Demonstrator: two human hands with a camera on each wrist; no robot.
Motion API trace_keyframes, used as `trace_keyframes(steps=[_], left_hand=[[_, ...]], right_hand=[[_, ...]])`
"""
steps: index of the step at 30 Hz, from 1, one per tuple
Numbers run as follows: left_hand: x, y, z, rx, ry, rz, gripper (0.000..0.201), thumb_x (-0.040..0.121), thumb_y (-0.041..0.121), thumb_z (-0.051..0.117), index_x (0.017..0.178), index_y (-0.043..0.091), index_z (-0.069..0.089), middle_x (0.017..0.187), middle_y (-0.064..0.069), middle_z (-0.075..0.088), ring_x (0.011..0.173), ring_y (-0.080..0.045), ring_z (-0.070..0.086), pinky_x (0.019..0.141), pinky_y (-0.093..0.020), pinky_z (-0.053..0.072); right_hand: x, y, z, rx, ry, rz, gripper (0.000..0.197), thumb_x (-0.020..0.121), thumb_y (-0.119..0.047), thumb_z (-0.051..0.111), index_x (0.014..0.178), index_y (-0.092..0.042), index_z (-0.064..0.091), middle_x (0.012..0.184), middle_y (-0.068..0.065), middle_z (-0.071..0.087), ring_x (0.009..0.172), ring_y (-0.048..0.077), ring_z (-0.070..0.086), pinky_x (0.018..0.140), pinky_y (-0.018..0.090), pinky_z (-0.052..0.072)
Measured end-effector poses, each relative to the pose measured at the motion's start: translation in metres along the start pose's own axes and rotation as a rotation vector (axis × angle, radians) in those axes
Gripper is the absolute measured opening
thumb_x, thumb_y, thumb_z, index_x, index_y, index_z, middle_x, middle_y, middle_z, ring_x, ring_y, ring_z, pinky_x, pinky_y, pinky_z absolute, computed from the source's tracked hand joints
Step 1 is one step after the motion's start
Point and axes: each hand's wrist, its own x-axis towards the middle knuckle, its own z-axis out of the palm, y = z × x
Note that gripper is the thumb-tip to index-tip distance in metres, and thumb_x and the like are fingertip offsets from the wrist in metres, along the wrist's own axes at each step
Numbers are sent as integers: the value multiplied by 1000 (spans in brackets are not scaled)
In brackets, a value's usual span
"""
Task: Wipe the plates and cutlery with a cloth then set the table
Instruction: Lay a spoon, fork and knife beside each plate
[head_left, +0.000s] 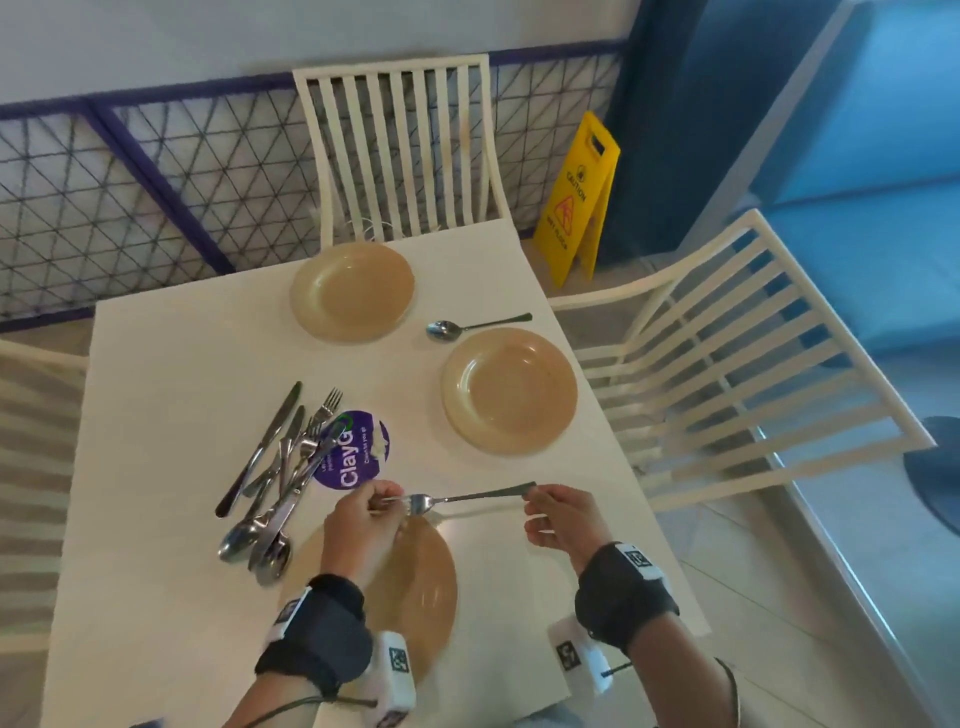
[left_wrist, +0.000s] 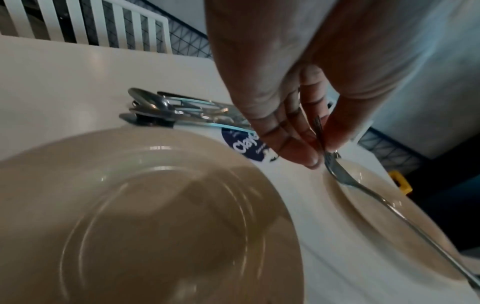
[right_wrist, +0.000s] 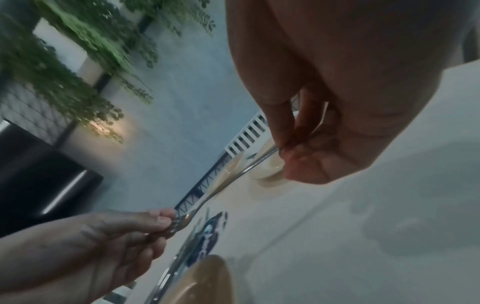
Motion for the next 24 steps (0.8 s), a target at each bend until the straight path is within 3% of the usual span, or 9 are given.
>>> trace_keyframes(steps=[2, 5, 9, 12, 14, 20, 24], left_hand=[[4, -4, 27, 43, -28, -40, 14, 90, 7, 72, 93, 21, 71, 90, -2, 74, 78, -20, 70, 74, -30, 59], [16, -4, 66, 23, -68, -129, 21, 87, 1, 72, 86, 21, 74, 90, -7, 76, 82, -28, 71, 82, -39, 62], [32, 6, 109, 33, -30, -198, 21, 81, -2, 72, 83, 18, 76, 79, -4, 77, 69, -22, 69, 80, -34, 61], [39, 17, 131, 2, 24, -236, 21, 79, -4, 71, 85, 15, 78, 71, -1, 74, 60, -18, 65, 74, -27, 58], [44, 21, 140, -4, 42, -260, 23, 79, -4, 71, 82, 18, 77, 70, -1, 73, 61, -20, 65, 77, -30, 60], [55, 15, 159, -27, 61, -308, 23, 78, -2, 73, 73, 19, 76, 72, -6, 77, 70, -28, 72, 86, -45, 62], [56, 16, 169, -45, 93, -296, 20, 82, 1, 71, 76, 19, 76, 68, -2, 76, 65, -23, 71, 88, -44, 62]], right_hand=[[16, 1, -26, -47, 70, 8, 10, 93, -9, 66, 88, -1, 70, 73, 10, 61, 54, 20, 56, 55, 28, 54], [43, 2, -59, -136, 150, 19, 5, 88, -7, 71, 84, -4, 72, 72, 13, 66, 55, 19, 61, 60, 30, 58], [72, -8, -84, -192, 212, 27, 19, 85, -3, 73, 69, -13, 70, 64, 10, 65, 53, 20, 62, 66, 37, 62], [93, -18, -94, -234, 237, 53, 23, 82, -1, 74, 63, -12, 68, 59, 9, 61, 50, 22, 58, 73, 46, 62], [105, -24, -102, -300, 251, 67, 22, 77, -4, 78, 60, -15, 69, 57, 7, 63, 53, 24, 62, 73, 50, 63], [121, -42, -113, -443, 276, 17, 16, 71, -16, 82, 59, -16, 72, 66, 7, 73, 71, 31, 74, 69, 46, 64], [127, -41, -120, -526, 273, 2, 16, 71, -22, 82, 61, -16, 71, 66, 8, 72, 74, 31, 73, 72, 44, 63]])
